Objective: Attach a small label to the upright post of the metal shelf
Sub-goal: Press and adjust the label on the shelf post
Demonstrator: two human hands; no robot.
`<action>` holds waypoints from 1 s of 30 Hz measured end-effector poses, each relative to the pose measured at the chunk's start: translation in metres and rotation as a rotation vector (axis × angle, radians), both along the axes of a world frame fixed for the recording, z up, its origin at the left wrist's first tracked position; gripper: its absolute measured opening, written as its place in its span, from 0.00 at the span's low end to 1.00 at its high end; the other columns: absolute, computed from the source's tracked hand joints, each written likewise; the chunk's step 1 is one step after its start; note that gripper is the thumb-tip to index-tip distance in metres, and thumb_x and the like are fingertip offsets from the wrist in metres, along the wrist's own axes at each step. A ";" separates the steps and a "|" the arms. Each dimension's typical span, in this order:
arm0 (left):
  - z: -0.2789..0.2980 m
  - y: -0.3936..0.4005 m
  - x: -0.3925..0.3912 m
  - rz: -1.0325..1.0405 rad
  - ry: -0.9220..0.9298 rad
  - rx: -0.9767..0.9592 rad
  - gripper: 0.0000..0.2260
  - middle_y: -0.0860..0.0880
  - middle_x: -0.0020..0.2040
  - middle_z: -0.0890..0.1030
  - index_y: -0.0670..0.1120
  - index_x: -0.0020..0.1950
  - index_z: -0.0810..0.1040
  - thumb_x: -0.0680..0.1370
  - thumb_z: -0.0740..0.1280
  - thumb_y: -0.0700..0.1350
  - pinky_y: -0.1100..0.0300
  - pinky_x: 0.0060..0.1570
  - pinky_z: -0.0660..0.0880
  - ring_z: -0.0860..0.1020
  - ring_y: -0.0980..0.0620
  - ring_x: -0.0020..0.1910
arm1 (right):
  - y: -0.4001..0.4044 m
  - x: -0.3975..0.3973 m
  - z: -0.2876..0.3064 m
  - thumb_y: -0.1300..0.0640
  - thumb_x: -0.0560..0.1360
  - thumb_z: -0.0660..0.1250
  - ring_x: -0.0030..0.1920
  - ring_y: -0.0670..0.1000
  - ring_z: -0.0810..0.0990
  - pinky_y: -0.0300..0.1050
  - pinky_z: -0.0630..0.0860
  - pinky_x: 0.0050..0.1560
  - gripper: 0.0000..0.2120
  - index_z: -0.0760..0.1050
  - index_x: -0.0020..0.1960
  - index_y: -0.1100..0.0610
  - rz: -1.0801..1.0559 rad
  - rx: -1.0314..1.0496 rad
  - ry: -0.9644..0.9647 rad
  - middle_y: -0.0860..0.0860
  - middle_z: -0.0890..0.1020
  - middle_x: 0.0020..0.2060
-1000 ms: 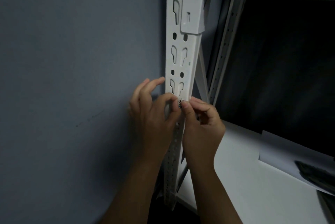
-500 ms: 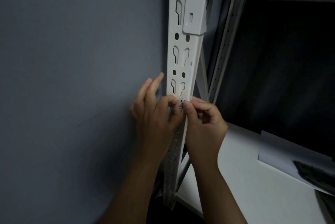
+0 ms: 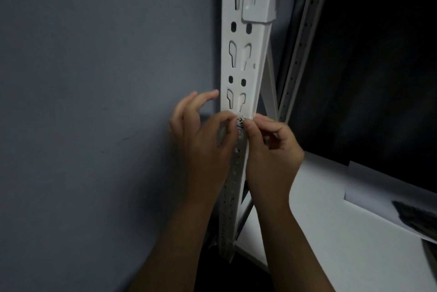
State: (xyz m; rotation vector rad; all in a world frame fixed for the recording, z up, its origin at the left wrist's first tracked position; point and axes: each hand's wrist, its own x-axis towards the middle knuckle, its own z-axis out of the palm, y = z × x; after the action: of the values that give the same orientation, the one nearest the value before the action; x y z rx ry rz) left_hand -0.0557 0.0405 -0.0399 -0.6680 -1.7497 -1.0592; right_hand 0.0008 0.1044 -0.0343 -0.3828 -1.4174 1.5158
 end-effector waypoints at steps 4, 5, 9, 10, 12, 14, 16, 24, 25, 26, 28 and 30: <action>0.002 0.007 0.005 -0.027 -0.106 0.030 0.05 0.47 0.58 0.77 0.45 0.40 0.79 0.72 0.67 0.45 0.63 0.64 0.59 0.65 0.48 0.63 | -0.004 -0.004 -0.003 0.61 0.71 0.73 0.48 0.46 0.82 0.33 0.76 0.46 0.10 0.78 0.41 0.47 -0.064 0.025 -0.015 0.50 0.83 0.45; 0.003 0.009 0.005 -0.023 -0.129 0.032 0.05 0.47 0.58 0.77 0.45 0.39 0.79 0.71 0.67 0.46 0.62 0.63 0.59 0.65 0.48 0.63 | -0.004 -0.004 -0.004 0.61 0.71 0.73 0.48 0.45 0.82 0.35 0.77 0.47 0.10 0.77 0.40 0.47 -0.081 0.036 -0.029 0.49 0.83 0.45; 0.005 0.009 0.006 -0.006 -0.204 -0.024 0.04 0.49 0.62 0.75 0.48 0.37 0.76 0.69 0.68 0.47 0.59 0.61 0.57 0.62 0.49 0.66 | -0.001 -0.001 -0.001 0.61 0.70 0.74 0.47 0.45 0.83 0.42 0.79 0.51 0.11 0.78 0.38 0.46 -0.029 -0.010 -0.067 0.47 0.83 0.45; 0.004 0.007 0.007 -0.019 -0.219 -0.054 0.04 0.49 0.63 0.74 0.49 0.37 0.76 0.69 0.68 0.47 0.59 0.61 0.57 0.61 0.50 0.67 | 0.001 0.000 0.001 0.62 0.70 0.74 0.48 0.46 0.83 0.44 0.79 0.51 0.11 0.78 0.38 0.46 0.007 -0.036 -0.069 0.48 0.83 0.45; 0.001 0.003 0.009 -0.035 -0.236 -0.083 0.04 0.49 0.64 0.73 0.50 0.37 0.76 0.70 0.68 0.49 0.60 0.62 0.55 0.60 0.50 0.67 | 0.007 0.002 0.002 0.62 0.70 0.74 0.48 0.48 0.83 0.47 0.79 0.53 0.11 0.79 0.37 0.46 0.050 -0.035 -0.076 0.49 0.83 0.45; 0.001 0.000 0.012 -0.028 -0.237 -0.062 0.05 0.48 0.64 0.73 0.50 0.39 0.77 0.71 0.66 0.49 0.66 0.63 0.53 0.61 0.49 0.67 | 0.010 0.005 0.003 0.62 0.70 0.74 0.48 0.48 0.83 0.46 0.80 0.52 0.10 0.79 0.38 0.47 0.063 0.016 -0.092 0.49 0.83 0.44; 0.003 -0.003 0.017 -0.035 -0.243 -0.016 0.06 0.47 0.64 0.73 0.49 0.40 0.78 0.73 0.65 0.49 0.74 0.63 0.50 0.61 0.49 0.66 | 0.011 0.007 0.004 0.61 0.71 0.74 0.47 0.45 0.83 0.42 0.79 0.50 0.11 0.79 0.39 0.46 0.054 0.074 -0.108 0.47 0.83 0.44; 0.028 -0.020 0.054 -0.241 -0.512 0.091 0.05 0.56 0.51 0.76 0.53 0.42 0.77 0.77 0.66 0.44 0.75 0.48 0.68 0.75 0.62 0.49 | -0.001 0.034 0.002 0.59 0.75 0.70 0.45 0.43 0.82 0.40 0.80 0.48 0.04 0.82 0.48 0.52 -0.012 0.233 -0.251 0.46 0.84 0.43; 0.033 -0.023 0.061 -0.271 -0.560 0.133 0.07 0.56 0.47 0.77 0.54 0.41 0.76 0.77 0.66 0.42 0.75 0.44 0.69 0.76 0.63 0.46 | -0.004 0.042 0.005 0.60 0.75 0.70 0.44 0.43 0.82 0.37 0.79 0.46 0.05 0.82 0.46 0.52 0.041 0.120 -0.222 0.46 0.84 0.42; 0.038 -0.027 0.069 -0.300 -0.616 0.175 0.09 0.56 0.45 0.78 0.55 0.41 0.76 0.77 0.66 0.42 0.75 0.42 0.69 0.76 0.65 0.44 | -0.006 0.050 0.011 0.62 0.74 0.70 0.43 0.42 0.83 0.35 0.79 0.44 0.05 0.82 0.45 0.53 0.099 -0.005 -0.188 0.47 0.85 0.41; 0.045 -0.033 0.086 -0.378 -0.728 0.231 0.07 0.55 0.42 0.79 0.53 0.42 0.76 0.77 0.66 0.42 0.75 0.37 0.70 0.77 0.66 0.40 | -0.012 0.065 0.022 0.64 0.74 0.69 0.42 0.43 0.83 0.34 0.79 0.42 0.06 0.82 0.45 0.55 0.213 -0.206 -0.120 0.49 0.85 0.40; 0.048 -0.040 0.103 -0.459 -0.796 0.230 0.05 0.54 0.40 0.79 0.50 0.43 0.77 0.77 0.66 0.41 0.74 0.35 0.71 0.77 0.66 0.37 | -0.022 0.079 0.032 0.65 0.74 0.68 0.41 0.46 0.84 0.36 0.80 0.43 0.06 0.82 0.46 0.57 0.306 -0.279 -0.089 0.52 0.86 0.40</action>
State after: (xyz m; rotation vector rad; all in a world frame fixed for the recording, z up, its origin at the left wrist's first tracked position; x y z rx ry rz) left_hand 0.0468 0.0008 0.0080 -0.5452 -2.1220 -2.0132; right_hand 0.0802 0.0827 -0.0019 -0.4204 -1.3812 1.9776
